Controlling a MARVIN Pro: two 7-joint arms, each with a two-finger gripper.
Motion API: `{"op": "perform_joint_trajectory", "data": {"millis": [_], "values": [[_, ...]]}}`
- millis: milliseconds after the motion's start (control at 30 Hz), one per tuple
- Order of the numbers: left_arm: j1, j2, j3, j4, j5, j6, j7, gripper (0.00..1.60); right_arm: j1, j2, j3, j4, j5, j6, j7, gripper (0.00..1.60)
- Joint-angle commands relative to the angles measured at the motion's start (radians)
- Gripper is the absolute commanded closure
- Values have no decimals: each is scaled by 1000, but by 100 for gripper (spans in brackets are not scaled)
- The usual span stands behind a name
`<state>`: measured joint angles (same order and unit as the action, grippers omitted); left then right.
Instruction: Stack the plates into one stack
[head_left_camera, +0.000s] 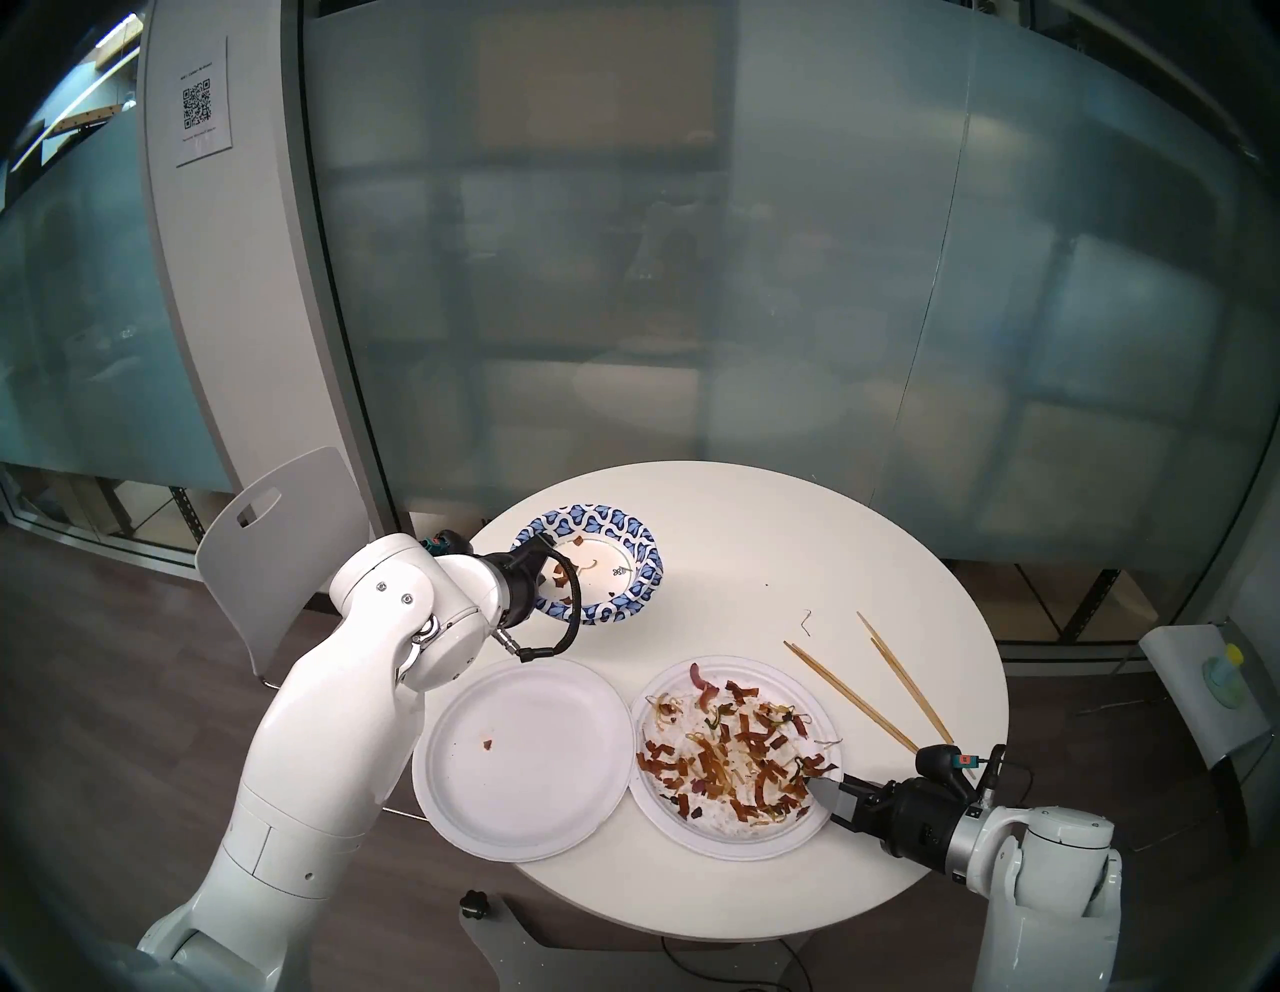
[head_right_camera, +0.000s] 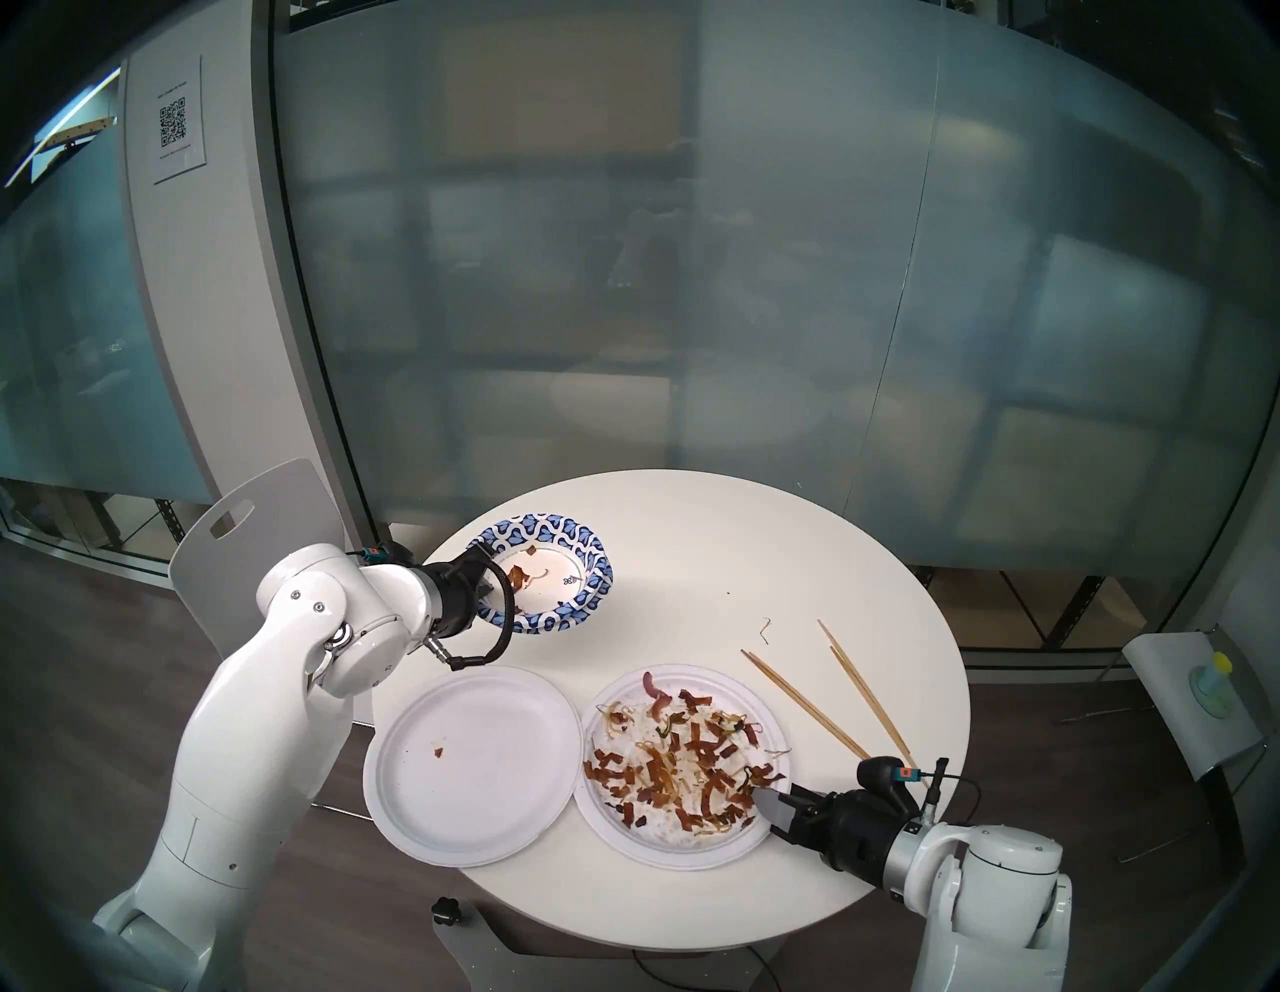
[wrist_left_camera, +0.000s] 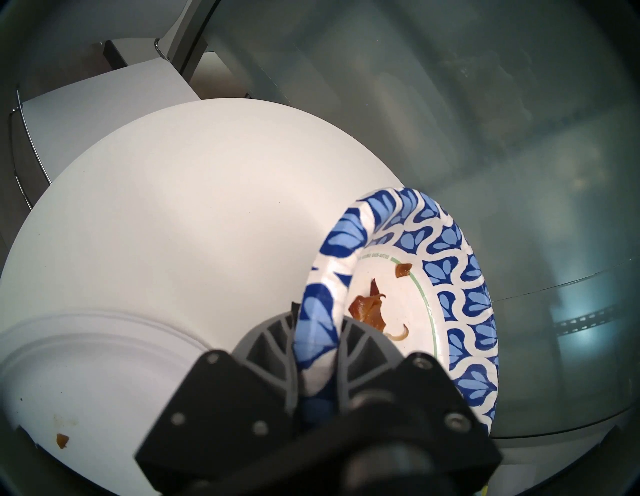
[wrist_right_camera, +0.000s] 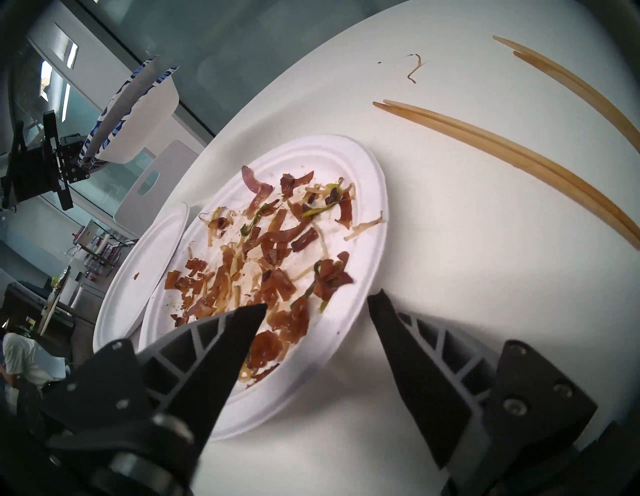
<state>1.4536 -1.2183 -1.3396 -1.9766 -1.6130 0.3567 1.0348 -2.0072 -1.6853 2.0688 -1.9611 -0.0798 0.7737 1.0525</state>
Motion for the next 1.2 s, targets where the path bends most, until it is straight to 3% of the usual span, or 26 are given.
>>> {"op": "perform_joint_trajectory", "data": {"millis": [0, 67, 167, 233, 633, 767, 867, 1167], "values": [[-2, 4, -10, -27, -6, 0, -11, 160, 16, -5, -33, 7, 4, -4, 9, 41], [-2, 4, -11, -27, -6, -1, -12, 160, 17, -5, -34, 13, 3, -7, 7, 43], [-1, 7, -12, -26, -6, -3, -14, 160, 22, -2, -36, 29, 3, -10, 6, 59], [-1, 8, -13, -26, -6, -4, -15, 160, 24, -3, -35, 34, 4, -12, 6, 84], [-4, 14, -11, -25, -10, -7, -17, 160, 25, -2, -19, 38, 4, -16, 5, 98], [-4, 15, -8, -27, -11, -8, -16, 160, 20, -3, -7, 18, 6, -8, 7, 123], [-3, 15, -5, -29, -11, -9, -14, 160, 19, -4, 1, 14, 6, -10, 8, 160], [0, 15, 0, -35, -11, -14, -11, 160, 22, -32, 31, 5, 1, -24, -12, 160]]}}
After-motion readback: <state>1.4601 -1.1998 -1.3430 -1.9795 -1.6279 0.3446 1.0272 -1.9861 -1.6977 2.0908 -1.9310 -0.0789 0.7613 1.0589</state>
